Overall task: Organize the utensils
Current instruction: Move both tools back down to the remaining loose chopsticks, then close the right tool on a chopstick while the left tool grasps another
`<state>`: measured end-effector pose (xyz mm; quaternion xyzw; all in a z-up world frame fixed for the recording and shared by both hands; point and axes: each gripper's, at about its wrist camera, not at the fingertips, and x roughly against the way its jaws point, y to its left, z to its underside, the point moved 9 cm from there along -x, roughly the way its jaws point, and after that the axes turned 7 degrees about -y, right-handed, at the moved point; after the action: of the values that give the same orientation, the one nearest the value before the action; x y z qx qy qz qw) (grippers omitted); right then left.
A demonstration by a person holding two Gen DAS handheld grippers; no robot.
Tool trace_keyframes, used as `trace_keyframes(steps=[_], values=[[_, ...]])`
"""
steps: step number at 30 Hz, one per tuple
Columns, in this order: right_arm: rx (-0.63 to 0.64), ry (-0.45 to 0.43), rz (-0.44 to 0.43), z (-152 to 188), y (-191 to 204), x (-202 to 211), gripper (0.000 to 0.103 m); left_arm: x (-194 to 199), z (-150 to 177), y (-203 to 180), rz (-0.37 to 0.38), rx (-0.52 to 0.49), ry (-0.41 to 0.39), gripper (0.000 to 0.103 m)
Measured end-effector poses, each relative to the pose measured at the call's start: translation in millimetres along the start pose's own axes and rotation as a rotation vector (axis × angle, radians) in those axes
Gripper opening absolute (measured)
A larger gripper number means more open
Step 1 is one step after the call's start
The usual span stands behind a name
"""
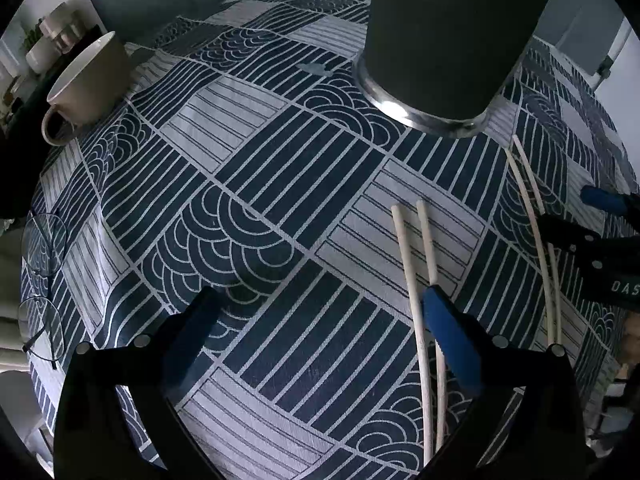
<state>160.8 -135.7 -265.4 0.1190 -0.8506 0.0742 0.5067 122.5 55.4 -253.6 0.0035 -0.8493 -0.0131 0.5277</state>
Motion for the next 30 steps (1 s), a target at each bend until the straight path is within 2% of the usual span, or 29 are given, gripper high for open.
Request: trace_keyframes(steps=[3, 5, 7, 8, 9, 10, 11, 12, 14, 17, 21, 24, 30], values=[[0.013, 0.018, -0.003, 0, 0, 0, 0.088, -1, -1, 0, 0.005, -0.008, 0.020, 0.098], [0.036, 0.019, -0.015, -1, 0, 3, 0.073, -1, -3, 2, 0.010, -0.013, 0.024, 0.094], [0.046, 0.014, -0.023, -1, -3, 10, 0.038, 1, -5, 5, 0.017, -0.023, 0.027, 0.087], [0.047, 0.012, -0.022, 0, -5, 12, 0.029, 3, -5, 6, 0.021, -0.029, 0.029, 0.077], [0.045, 0.008, -0.021, 2, -9, 13, 0.019, 6, -4, 9, 0.024, -0.031, 0.030, 0.060], [0.037, 0.003, -0.020, 3, -14, 14, 0.010, 10, -3, 13, 0.023, -0.029, 0.032, 0.049], [0.028, -0.001, -0.010, 5, -19, 15, 0.006, 12, -1, 17, 0.025, -0.020, 0.038, 0.027], [0.019, -0.004, 0.002, 6, -26, 15, 0.004, 13, 1, 23, 0.023, -0.006, 0.044, 0.014], [-0.002, 0.002, -0.002, 8, -32, 16, 0.004, 15, 5, 35, 0.027, 0.022, 0.052, 0.005], [-0.006, 0.011, 0.021, 11, -41, 19, 0.004, 16, 8, 47, 0.010, 0.027, 0.059, 0.005], [-0.069, 0.041, 0.023, 17, -60, 21, 0.004, 18, 13, 58, 0.001, 0.066, 0.085, 0.005], [-0.105, 0.042, 0.026, 16, -72, 24, 0.004, 15, 11, 68, -0.032, 0.061, 0.104, 0.005], [-0.129, -0.036, 0.031, -10, -86, 47, 0.004, 24, -7, 83, -0.047, 0.082, 0.081, 0.005]])
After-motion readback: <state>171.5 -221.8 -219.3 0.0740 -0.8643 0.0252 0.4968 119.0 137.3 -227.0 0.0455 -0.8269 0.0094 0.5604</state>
